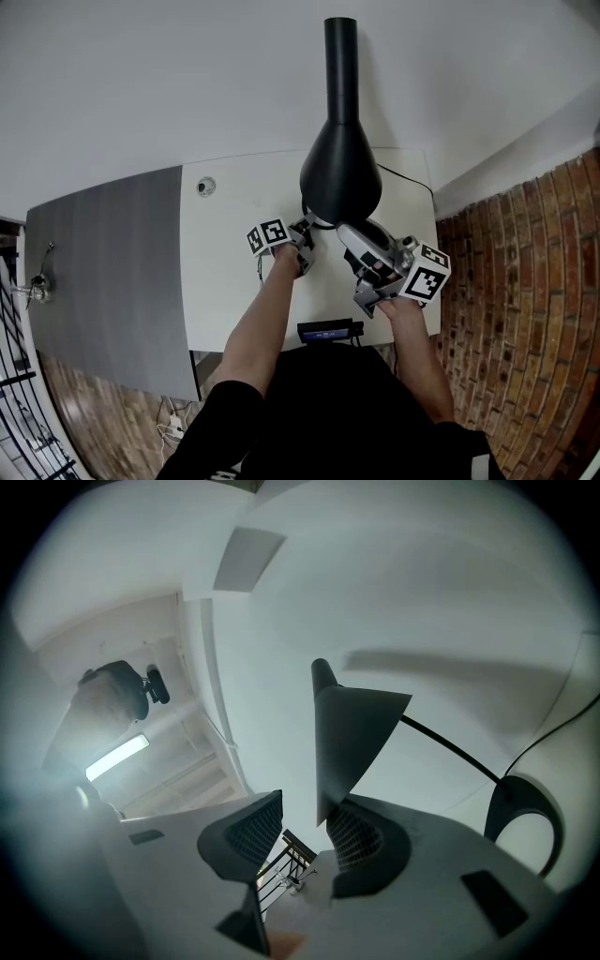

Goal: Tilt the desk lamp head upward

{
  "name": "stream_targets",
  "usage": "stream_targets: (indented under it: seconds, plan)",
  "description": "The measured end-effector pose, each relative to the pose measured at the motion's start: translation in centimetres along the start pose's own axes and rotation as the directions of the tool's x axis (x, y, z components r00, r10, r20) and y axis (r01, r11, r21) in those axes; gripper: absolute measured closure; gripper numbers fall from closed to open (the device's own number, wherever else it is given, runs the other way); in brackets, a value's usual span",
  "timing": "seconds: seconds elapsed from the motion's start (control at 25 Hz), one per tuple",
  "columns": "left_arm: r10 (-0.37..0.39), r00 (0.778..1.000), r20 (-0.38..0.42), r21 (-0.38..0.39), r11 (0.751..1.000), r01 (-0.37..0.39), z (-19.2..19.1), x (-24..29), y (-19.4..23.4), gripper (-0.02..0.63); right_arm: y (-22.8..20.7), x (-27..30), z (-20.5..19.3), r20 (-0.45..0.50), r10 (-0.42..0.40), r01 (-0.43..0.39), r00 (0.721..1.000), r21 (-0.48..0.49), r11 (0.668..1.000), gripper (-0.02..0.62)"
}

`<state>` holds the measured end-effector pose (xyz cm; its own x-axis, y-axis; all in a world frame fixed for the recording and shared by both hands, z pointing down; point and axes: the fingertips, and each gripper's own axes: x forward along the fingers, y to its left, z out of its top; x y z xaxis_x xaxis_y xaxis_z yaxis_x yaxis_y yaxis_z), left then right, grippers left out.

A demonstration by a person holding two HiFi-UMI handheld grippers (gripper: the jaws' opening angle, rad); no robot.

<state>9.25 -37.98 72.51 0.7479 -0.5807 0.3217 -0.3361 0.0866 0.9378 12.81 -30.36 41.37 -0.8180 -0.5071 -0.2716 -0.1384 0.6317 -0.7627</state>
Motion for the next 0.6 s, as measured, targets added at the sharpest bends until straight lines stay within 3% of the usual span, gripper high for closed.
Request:
stream_targets:
  seconds: [0.6]
  plan:
    - [0.0,1.0,0.001,0.002,1.0,0.0,0.1,0.0,0.0,0.594,4.0,0.0,0.7,-0.015,0.035,-0.036,0.999,-0.07,0.997,0.445]
